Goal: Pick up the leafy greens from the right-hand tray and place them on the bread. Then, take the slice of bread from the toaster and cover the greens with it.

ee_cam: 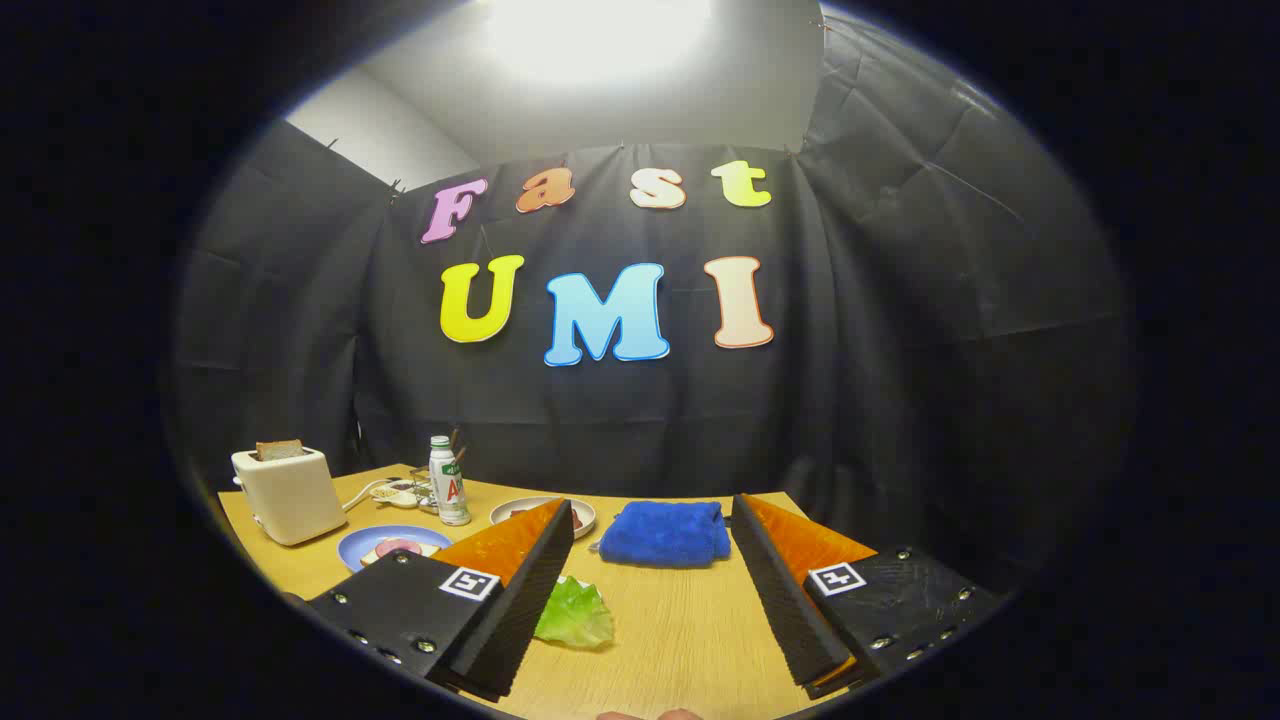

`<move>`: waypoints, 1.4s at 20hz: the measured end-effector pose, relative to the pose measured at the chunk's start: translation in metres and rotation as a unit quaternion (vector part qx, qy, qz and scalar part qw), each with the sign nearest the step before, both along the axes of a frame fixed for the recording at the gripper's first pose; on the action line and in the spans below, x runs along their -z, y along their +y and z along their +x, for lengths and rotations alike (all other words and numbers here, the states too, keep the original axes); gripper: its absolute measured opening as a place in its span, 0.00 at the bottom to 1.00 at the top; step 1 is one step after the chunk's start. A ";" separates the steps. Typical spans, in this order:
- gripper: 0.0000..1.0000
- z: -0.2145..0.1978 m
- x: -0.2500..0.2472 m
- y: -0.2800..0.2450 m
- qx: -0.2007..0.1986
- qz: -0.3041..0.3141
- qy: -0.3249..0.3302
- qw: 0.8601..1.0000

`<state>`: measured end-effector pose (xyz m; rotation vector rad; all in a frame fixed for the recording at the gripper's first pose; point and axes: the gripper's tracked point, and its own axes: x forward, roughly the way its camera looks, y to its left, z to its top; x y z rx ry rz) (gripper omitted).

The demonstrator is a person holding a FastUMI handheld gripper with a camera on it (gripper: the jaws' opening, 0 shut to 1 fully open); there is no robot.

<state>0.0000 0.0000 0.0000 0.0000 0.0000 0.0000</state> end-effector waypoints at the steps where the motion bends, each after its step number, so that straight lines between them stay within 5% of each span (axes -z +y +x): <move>1: 0.97 0.000 0.001 0.001 -0.001 -0.002 0.000 1.000; 24: 0.97 0.010 0.020 0.016 -0.004 0.005 0.038 0.999; 28: 0.97 0.026 0.023 0.032 0.022 0.002 0.083 0.996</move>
